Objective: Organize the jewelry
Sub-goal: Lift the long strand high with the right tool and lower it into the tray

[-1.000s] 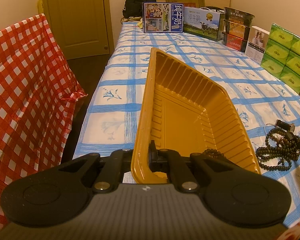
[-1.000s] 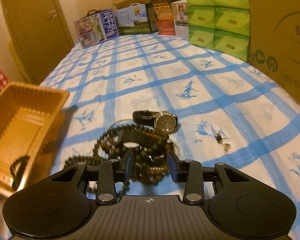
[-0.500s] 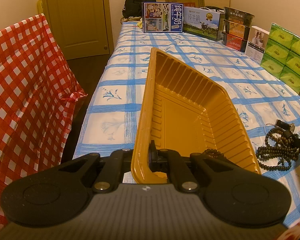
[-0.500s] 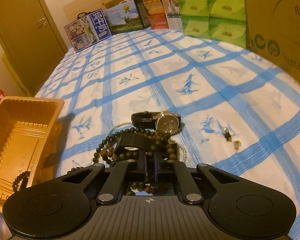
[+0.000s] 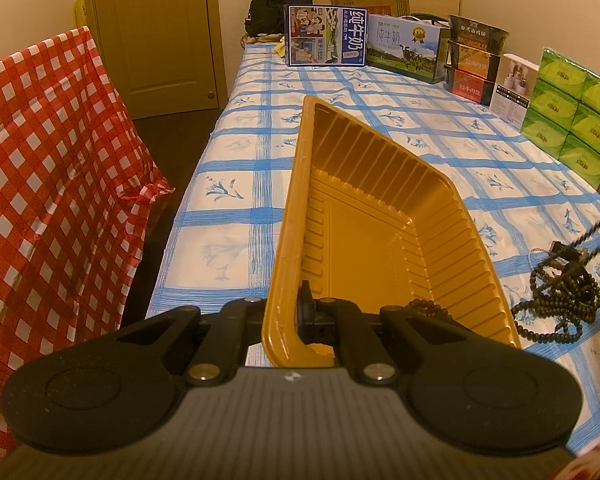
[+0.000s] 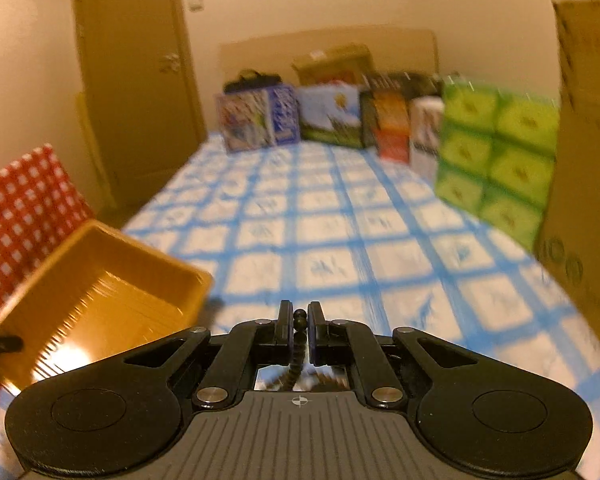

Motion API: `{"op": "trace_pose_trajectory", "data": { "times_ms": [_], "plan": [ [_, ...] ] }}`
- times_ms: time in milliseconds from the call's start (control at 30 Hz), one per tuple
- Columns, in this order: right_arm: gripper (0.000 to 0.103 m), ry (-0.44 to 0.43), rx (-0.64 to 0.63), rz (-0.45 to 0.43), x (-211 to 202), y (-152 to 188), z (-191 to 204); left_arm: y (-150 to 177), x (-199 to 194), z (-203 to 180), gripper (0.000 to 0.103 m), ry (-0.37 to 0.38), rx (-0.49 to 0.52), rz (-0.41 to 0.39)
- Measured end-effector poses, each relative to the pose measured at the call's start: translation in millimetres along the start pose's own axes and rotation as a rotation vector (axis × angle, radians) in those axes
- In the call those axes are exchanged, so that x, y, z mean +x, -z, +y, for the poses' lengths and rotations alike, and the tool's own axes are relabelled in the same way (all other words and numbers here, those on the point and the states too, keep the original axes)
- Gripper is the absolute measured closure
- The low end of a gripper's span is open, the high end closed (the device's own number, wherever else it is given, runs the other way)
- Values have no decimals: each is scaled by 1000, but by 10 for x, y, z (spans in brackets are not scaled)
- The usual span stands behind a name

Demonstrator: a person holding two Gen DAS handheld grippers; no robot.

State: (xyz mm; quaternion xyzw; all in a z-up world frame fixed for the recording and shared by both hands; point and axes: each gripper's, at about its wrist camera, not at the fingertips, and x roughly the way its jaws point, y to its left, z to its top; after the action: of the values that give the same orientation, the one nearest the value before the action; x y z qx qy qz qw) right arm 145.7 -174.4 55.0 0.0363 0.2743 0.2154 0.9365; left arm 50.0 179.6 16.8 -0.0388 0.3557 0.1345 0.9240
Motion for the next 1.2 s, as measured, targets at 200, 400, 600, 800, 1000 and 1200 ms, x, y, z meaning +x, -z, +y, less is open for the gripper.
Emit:
{"op": "trace_pose_trajectory", "data": {
  "times_ms": [200, 400, 600, 800, 1000, 1200],
  "plan": [
    [96, -45, -90, -92, -249, -389, 216, -2, -14, -4, 98, 0, 4, -2],
    [96, -90, -157, -181, -507, -741, 405, -3, -14, -8, 98, -1, 4, -2],
    [97, -139, -198, -263, -726, -1039, 571, -6, -15, -6, 98, -1, 4, -2],
    [97, -208, -232, -329, -888, -1296, 774, -7, -12, -7, 98, -1, 4, -2],
    [96, -284, -277, -400, -1036, -1559, 1046, -13, -24, -6, 98, 0, 5, -2],
    [97, -355, -306, -451, -1073, -1744, 1310, -12, -24, -10, 98, -1, 5, -3]
  ]
}}
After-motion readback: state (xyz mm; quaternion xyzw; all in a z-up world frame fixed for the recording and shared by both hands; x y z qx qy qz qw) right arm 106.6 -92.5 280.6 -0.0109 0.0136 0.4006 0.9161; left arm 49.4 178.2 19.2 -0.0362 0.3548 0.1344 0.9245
